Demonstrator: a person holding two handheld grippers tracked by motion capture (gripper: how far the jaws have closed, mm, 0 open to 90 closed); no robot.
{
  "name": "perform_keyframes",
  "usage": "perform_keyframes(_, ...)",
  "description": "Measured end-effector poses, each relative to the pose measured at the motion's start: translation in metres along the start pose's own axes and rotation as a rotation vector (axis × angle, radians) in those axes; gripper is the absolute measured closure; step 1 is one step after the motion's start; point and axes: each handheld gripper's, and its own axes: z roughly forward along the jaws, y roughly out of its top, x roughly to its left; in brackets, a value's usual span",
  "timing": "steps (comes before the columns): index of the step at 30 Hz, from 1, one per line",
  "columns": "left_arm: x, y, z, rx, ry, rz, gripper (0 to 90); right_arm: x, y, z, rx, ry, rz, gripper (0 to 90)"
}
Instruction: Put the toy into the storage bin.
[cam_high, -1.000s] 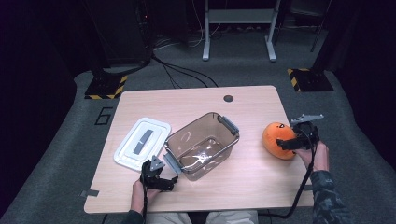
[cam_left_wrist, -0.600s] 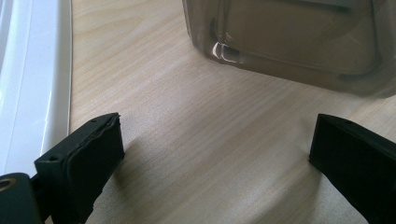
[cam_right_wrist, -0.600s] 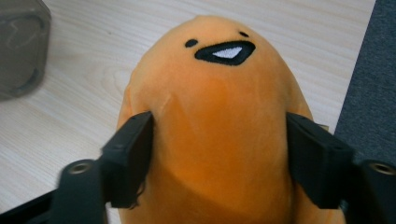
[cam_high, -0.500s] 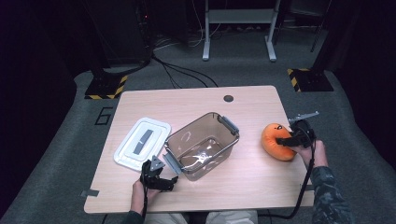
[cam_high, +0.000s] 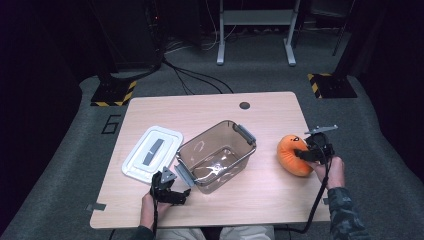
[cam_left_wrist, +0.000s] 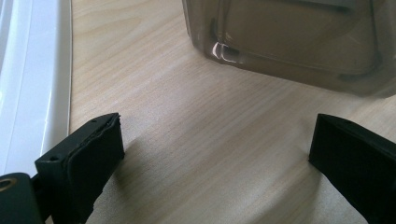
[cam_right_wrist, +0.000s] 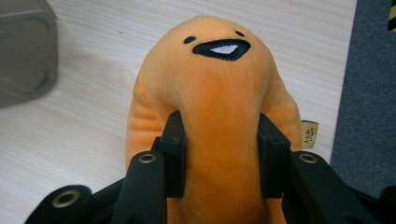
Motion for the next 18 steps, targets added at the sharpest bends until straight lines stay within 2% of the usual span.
perform_keyframes(2,0.000,0.000,0.000,-0.004,-0.004,-0.002,3.0,0.007,0.000,-0.002,0.001,-0.002,0.009,62.1)
perform_keyframes(3,0.000,0.000,0.000,-0.004,-0.003,-0.002,3.1,0.011,0.000,-0.004,0.003,0.002,0.031,61.9)
perform_keyframes(6,0.000,0.000,0.000,-0.005,-0.002,-0.003,3.1,0.020,0.000,-0.006,-0.002,0.022,0.056,61.1)
perform_keyframes(9,0.000,0.000,0.000,0.000,0.000,0.000,3.2,0.030,0.001,-0.004,0.004,0.021,0.040,60.1)
perform_keyframes(15,0.001,0.000,0.000,0.000,0.002,0.003,3.2,0.045,0.000,0.004,0.021,-0.003,-0.074,55.6)
perform_keyframes(18,0.001,0.000,0.000,0.000,0.002,0.003,3.2,0.047,0.002,0.007,0.045,-0.018,-0.156,48.0)
